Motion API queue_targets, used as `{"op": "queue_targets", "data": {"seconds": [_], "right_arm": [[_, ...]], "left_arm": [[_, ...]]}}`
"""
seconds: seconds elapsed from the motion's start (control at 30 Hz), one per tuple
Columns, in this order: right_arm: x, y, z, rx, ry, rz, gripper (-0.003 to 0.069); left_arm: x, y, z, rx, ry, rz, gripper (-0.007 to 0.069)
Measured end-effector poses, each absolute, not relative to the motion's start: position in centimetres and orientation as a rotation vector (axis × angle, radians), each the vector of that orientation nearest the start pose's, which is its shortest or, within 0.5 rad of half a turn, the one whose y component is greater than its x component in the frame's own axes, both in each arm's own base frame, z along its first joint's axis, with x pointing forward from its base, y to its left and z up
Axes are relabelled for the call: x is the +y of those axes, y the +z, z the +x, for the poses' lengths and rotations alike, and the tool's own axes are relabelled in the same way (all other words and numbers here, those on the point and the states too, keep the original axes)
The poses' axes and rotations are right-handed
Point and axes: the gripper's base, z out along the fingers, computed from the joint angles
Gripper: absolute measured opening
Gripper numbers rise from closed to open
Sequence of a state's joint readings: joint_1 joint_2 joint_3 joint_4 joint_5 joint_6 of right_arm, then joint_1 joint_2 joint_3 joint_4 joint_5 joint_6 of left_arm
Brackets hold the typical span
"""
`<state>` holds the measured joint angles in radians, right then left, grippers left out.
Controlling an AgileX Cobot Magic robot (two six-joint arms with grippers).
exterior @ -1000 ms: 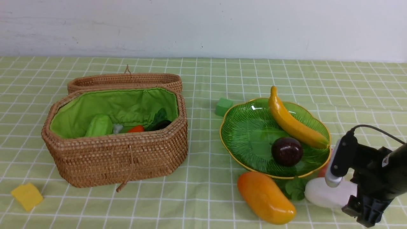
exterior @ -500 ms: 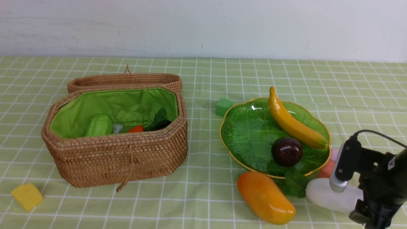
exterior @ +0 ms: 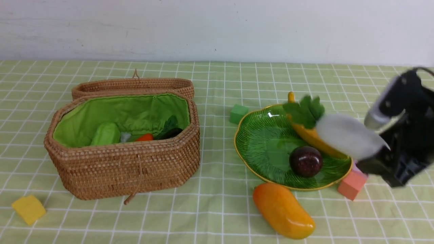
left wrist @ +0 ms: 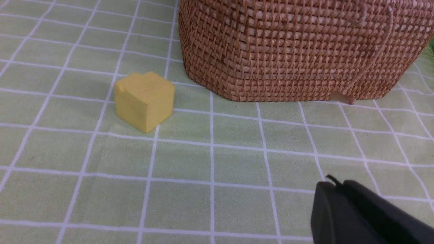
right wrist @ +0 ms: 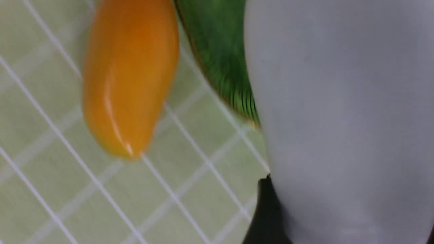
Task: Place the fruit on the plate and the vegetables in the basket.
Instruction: Take a daikon with your right arm and place it on the basket on the left.
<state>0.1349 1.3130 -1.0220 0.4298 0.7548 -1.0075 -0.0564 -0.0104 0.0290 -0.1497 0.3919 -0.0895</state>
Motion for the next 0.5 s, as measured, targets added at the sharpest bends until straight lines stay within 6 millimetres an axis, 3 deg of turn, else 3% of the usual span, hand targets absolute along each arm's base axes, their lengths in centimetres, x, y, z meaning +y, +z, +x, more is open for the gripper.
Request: {"op": "queue_targets", "data": {"seconds": [0.07, 0.13, 0.17, 0.27, 0.33, 0.4, 0.5], "right_arm": [[8.5, 33.5, 27.4, 2.093, 0.215, -1.1, 0.0489], [10.4, 35.0, 28.2, 2.037, 0.275, -1.137, 0.0489], [12.4, 36.1, 28.9, 1.99, 0.326, -1.172, 0.0489], [16.5, 37.7, 30.7, 1.923, 0.406, -1.212, 0.0489], [19.5, 38.3, 32.3, 1.898, 0.477, -1.207, 0.0489], [21.2, 38.2, 33.2, 1.89, 0.519, -1.2, 0.0489], [25.3, 36.7, 35.6, 1.901, 0.614, -1.185, 0.0489]], "left_arm": [[-0.8, 16.9, 5.2, 1.893, -0.248, -0.124, 0.0018], [-0.8, 16.9, 5.2, 1.893, -0.248, -0.124, 0.0018], [-0.8, 16.9, 5.2, 1.893, -0.248, -0.124, 0.0018], [-0.8, 16.9, 5.2, 1.893, -0.248, -0.124, 0.0018], [-0.8, 16.9, 5.2, 1.893, -0.248, -0.124, 0.0018], [-0.8, 16.9, 5.2, 1.893, -0.248, -0.124, 0.0018], [-0.8, 16.9, 5.2, 1.893, -0.248, -0.124, 0.0018]]}}
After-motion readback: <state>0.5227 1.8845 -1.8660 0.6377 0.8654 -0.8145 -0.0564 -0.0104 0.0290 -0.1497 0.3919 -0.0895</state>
